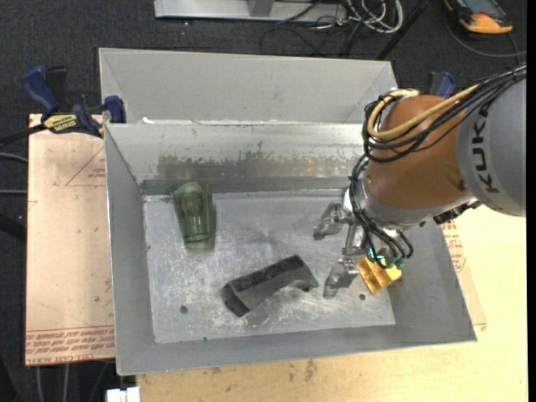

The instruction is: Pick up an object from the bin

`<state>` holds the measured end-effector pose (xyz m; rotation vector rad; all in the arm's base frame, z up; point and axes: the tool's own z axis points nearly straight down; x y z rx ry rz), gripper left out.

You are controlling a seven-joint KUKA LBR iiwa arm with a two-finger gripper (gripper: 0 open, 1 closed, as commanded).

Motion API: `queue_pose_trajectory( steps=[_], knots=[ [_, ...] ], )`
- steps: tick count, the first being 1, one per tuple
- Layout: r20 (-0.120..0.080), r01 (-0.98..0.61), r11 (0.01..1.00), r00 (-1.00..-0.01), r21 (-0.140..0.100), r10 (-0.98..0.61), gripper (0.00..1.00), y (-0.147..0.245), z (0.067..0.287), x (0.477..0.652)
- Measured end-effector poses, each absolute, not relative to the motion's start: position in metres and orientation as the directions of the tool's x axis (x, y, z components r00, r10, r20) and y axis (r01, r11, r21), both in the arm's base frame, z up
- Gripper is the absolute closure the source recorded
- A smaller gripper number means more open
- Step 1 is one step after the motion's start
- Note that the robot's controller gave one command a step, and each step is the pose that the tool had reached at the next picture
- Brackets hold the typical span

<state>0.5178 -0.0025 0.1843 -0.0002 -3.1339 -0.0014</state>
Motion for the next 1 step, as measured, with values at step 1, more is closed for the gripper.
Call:
queue_pose_trajectory(
  steps=[1],
  knots=[
    [0.000,0.000,1.000,-1.000,0.001,0.000,0.00,-0.0025,0.1884,0.5196]
  ],
)
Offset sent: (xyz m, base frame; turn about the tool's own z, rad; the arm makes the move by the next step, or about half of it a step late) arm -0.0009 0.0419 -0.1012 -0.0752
